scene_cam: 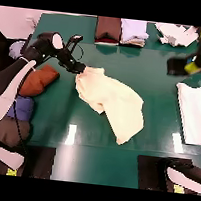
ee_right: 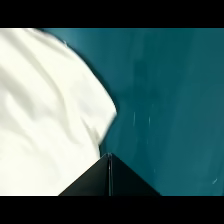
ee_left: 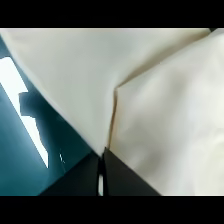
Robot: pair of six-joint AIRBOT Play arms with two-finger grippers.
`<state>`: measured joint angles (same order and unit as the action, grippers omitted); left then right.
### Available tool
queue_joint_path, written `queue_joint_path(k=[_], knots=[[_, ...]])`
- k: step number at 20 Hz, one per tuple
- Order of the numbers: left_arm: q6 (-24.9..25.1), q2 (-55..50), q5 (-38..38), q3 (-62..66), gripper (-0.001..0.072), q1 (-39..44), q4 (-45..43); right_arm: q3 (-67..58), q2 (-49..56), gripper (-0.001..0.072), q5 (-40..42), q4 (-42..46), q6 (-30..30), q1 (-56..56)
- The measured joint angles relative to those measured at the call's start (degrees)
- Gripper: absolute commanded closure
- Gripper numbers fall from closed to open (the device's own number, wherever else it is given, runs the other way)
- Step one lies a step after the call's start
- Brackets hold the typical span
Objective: Fold the shirts.
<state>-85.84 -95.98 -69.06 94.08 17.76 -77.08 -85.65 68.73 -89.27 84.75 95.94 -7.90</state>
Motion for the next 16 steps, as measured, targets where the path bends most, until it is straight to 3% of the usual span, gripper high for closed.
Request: queue_joint_path(k=[1, 6, 12, 14, 15, 16], knots=[[0.24, 0.48, -0.15, 0.22, 0.0684, -0.15, -0.2, 5.27, -1.09, 0.0317, 1.27, 0.0, 0.02, 0.0], [0.68, 1.18, -1.75, 0.55, 0.0684, -0.46, -1.11, 27.32, -2.4, 0.0306, 10.01, -5.49, -0.09, -0.11], [0.83, 1.4, -2.38, 0.63, 0.0684, -0.52, -1.4, 35.6, 2.27, 0.031, 18.93, -11.54, -1.11, -0.85], [0.83, 1.4, -2.47, 0.63, 0.0683, -0.52, -1.42, 36.26, 3.96, 0.0411, 20.63, -12.35, -1.36, -1.9], [0.83, 1.4, -2.49, 0.63, 0.0684, -0.52, -1.46, 36.48, 4.68, 0.0423, 21.27, -12.57, -1.44, -2.67], [0.83, 1.4, -2.49, 0.63, 0.0684, -0.52, -1.46, 36.61, 5.18, 0.0585, 21.9, -12.72, -1.66, -3.41]])
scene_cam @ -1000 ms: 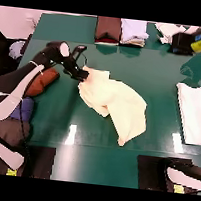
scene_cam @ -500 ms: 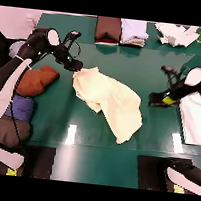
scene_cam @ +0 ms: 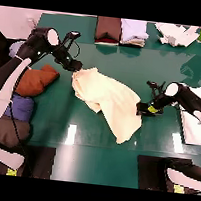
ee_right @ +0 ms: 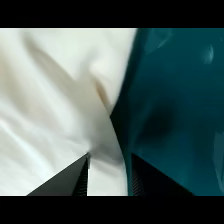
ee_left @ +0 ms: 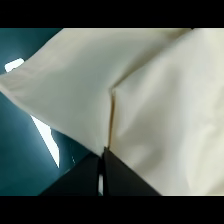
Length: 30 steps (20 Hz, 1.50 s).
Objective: Fold the shirts.
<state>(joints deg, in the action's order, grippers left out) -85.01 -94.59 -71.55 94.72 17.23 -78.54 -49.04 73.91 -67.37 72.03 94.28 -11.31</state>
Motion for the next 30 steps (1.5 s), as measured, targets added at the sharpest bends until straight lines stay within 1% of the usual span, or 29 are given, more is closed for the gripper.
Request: queue_joint_path(k=[1, 5, 8, 13, 17, 21, 23, 26, 28, 30], knots=[[0.0, 0.0, -0.02, 0.0, 0.0684, 0.0, 0.0, 0.07, 0.37, 0.0689, 0.57, -0.15, -0.2, -0.72], [0.0, 0.52, -0.2, 0.33, 0.0684, -0.26, -0.68, -1.03, 0.24, 0.069, 1.64, 0.74, -0.87, -2.45], [0.0, 3.85, -0.24, 1.86, 0.0684, -1.92, -2.25, -6.43, -3.06, 0.069, -0.83, 4.39, -0.85, -1.4], [0.17, 15.89, 0.11, 8.66, 0.0684, -5.44, -3.69, -23.76, -13.03, 0.069, -6.03, 9.18, -0.83, 5.6], [0.94, 27.36, 1.44, 15.54, 0.0684, -6.25, -4.04, -38.1, -20.68, 0.069, -8.13, 10.08, -1.03, 10.99], [1.33, 37.31, 5.68, 20.98, 0.0685, -6.47, -4.07, -49.46, -25.24, 0.069, -10.47, 10.03, -1.27, 15.1], [1.4, 41.0, 9.51, 22.21, 0.0686, -6.51, -4.04, -54.99, -25.64, 0.0691, -12.26, 9.97, -1.36, 16.87], [1.6, 43.41, 14.34, 23.41, 0.0686, -6.51, -4.11, -64.08, -23.17, 0.0691, -15.72, 9.99, -1.46, 18.67], [2.19, 43.12, 16.57, 23.78, 0.0685, -6.51, -4.44, -69.29, -20.44, 0.0691, -17.68, 10.01, -1.53, 19.23], [2.58, 40.44, 17.49, 23.96, 0.0685, -6.51, -5.11, -71.25, -17.55, 0.0691, -18.99, 9.57, -1.53, 19.5]])
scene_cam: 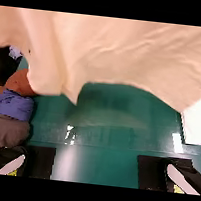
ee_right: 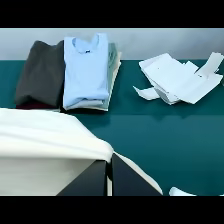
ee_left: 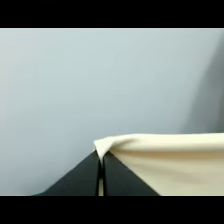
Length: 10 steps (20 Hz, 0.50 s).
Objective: Fold the shirts.
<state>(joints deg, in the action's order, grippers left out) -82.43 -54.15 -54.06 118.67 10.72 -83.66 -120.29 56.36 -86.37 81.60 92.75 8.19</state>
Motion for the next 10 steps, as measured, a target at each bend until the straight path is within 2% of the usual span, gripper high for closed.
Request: queue_joint_path(k=[6, 10], knots=[[0.09, -19.58, -5.7, -2.62, 0.0684, -0.07, -1.86, 12.68, 9.9, 0.0691, -1.07, -1.11, 0.63, -4.07], [0.04, -34.93, -9.57, -5.64, 0.0684, -0.09, -1.68, 21.84, 20.28, 0.0691, 3.69, -1.66, 0.96, -7.93]])
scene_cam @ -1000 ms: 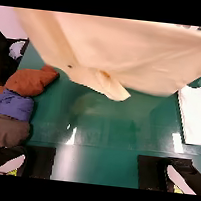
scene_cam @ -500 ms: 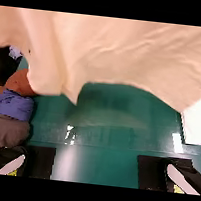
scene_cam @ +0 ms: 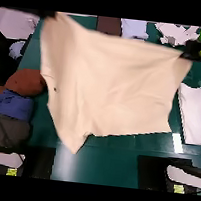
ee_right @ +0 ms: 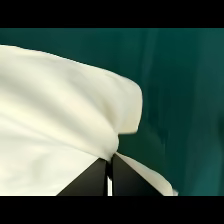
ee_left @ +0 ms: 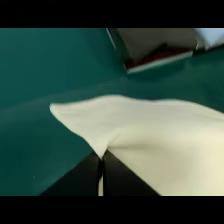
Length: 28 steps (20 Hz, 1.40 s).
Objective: Fold the shirts.
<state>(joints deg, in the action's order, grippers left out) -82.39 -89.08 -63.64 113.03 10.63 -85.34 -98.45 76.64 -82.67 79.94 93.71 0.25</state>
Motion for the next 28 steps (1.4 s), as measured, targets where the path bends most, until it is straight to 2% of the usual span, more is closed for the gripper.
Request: queue_joint_path(k=[4, 5, 6, 7, 13, 17, 20, 21, 22, 28], knots=[[-0.02, -9.7, -2.54, -0.92, 0.0682, -0.04, 0.28, 3.56, 9.22, 0.0682, 5.57, -0.7, 0.42, -1.51], [-0.02, -10.75, -2.56, -0.92, 0.0669, -0.13, 0.31, 3.65, 11.13, 0.0521, 6.27, -1.11, 0.48, -1.68], [0.0, -11.78, -3.21, -0.92, 0.0457, -0.28, 0.31, 3.19, 12.59, 0.0333, 6.58, -1.38, 0.57, -1.88], [0.0, -12.48, -4.28, -0.76, 0.024, -0.5, 0.31, 2.43, 13.68, 0.0324, 6.78, -1.66, 0.57, -1.92], [-1.44, -11.34, -14.23, 1.2, 0.0235, -3.3, 0.87, -4.13, 14.36, 0.0325, 3.21, -0.9, -0.2, -1.88], [-3.21, -4.02, -19.1, -6.84, 0.0234, -3.98, 1.77, 4.46, 7.15, 0.0325, 0.79, 3.78, -1.11, 0.66], [-5.01, 4.63, -17.49, -19.82, 0.0234, -4.15, 2.43, 17.59, -0.09, 0.0314, 0.24, 5.88, -1.9, 5.7], [-5.68, 7.5, -16.37, -24.7, 0.0234, -4.17, 2.91, 22.16, -2.21, 0.0216, 0.22, 6.21, -2.43, 7.76], [-6.27, 10.71, -14.93, -29.92, 0.0234, -4.17, 3.69, 27.02, -4.31, 0.0185, 0.24, 6.27, -2.97, 10.12], [-8.28, 21.75, -8.15, -52.57, 0.0235, -4.22, 8.98, 47.89, -10.91, 0.0187, 2.97, 5.73, -6.6, 21.46]])
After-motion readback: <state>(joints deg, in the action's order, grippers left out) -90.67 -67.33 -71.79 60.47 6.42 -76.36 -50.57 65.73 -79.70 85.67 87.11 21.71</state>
